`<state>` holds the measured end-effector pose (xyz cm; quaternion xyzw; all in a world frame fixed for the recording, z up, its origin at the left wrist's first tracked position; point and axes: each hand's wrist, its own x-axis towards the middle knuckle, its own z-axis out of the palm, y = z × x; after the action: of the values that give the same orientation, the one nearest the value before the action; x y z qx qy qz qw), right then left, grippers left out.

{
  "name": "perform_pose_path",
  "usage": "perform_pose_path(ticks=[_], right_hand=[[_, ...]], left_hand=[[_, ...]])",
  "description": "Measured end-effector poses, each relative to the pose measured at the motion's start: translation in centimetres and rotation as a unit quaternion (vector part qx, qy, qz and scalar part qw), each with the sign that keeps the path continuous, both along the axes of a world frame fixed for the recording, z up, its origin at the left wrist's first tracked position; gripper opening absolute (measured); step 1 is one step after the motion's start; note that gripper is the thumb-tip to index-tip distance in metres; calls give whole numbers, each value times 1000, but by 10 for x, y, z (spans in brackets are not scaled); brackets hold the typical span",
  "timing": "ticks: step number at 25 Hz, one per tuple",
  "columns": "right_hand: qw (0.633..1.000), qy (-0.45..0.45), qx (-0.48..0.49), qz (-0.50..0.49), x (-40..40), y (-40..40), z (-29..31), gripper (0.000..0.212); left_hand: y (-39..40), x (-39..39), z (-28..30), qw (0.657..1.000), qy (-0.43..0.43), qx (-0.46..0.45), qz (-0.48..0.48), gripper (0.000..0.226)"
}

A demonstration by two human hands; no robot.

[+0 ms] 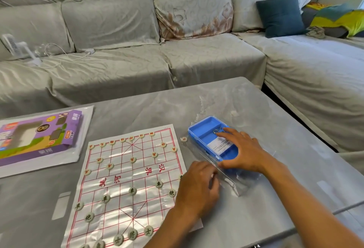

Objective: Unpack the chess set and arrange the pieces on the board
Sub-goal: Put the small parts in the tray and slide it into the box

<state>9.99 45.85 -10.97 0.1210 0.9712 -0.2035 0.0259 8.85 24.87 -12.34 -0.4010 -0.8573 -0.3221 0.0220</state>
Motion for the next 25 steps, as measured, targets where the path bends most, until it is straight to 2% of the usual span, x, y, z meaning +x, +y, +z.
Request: perform_pose_path(ticks=[3, 5, 7, 11, 16, 21, 25], right_hand=[[1000, 20, 13, -9, 6, 4, 1, 99], [999, 27, 37, -15, 10, 7, 2, 100], [998, 15, 63, -24, 14, 12, 2, 100], [996, -21, 83, -21, 15, 18, -1, 100], [998, -44, 48, -16, 16, 22, -8, 101], [997, -44, 44, -39, 11, 18, -7, 92], [992, -69, 101, -30, 10, 12, -22, 103]], left_hand=[[2, -4, 2, 987, -124, -25, 102, 30], [9, -4, 4, 969, -216, 1, 117, 37], [16, -6, 4, 958, -262, 4, 117, 43], [21, -6, 2, 956, -274, -17, 102, 52], [24, -7, 0, 959, -271, -25, 76, 55], [24, -11, -1, 961, -268, -46, 44, 61], [23, -18, 2, 969, -241, -10, 61, 49]])
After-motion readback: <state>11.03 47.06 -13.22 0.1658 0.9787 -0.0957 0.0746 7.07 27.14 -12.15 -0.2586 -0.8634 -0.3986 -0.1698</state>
